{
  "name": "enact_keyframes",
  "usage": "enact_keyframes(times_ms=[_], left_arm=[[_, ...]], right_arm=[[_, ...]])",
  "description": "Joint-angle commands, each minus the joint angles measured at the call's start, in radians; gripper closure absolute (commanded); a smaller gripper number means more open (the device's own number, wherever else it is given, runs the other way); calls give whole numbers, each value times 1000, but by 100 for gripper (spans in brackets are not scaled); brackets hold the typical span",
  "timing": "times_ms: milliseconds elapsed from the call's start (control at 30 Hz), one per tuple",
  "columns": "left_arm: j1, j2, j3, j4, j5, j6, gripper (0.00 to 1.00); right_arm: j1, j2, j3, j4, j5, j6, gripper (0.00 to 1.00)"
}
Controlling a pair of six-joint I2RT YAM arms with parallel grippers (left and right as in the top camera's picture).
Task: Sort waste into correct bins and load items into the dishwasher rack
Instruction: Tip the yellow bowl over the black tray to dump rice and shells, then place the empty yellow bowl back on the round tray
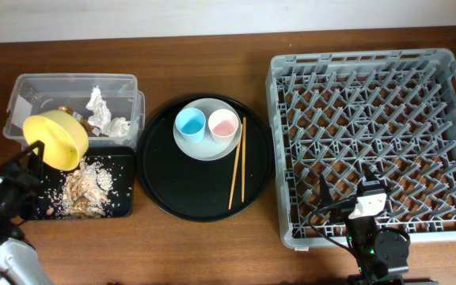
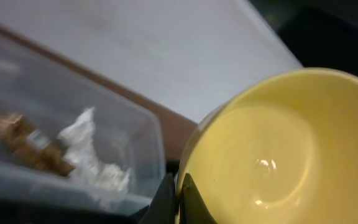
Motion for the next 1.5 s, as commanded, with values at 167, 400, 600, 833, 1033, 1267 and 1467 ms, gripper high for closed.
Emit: enact_keyframes(times_ms=[167, 400, 600, 833, 1033, 1267, 1467], left_arm=[[-123, -8, 17, 5, 137, -2, 100], [-441, -8, 17, -459, -217, 117, 100], [-820, -8, 17, -674, -796, 150, 100], [-1124, 40, 17, -685, -1188, 11, 100], [-1178, 245, 16, -628, -1243, -18, 99], [-1178, 316, 18, -552, -1278, -18, 33], [-1178, 222, 191, -598, -1278, -17, 1]], right_arm=[[-7, -6, -7, -1, -2, 1, 2], [-7, -6, -7, -1, -2, 1, 2], [-7, -6, -7, -1, -2, 1, 2], [-7, -6, -7, -1, -2, 1, 2], [-7, -6, -7, -1, -2, 1, 1], [-7, -6, -7, -1, -2, 1, 2], [-7, -6, -7, -1, -2, 1, 2]])
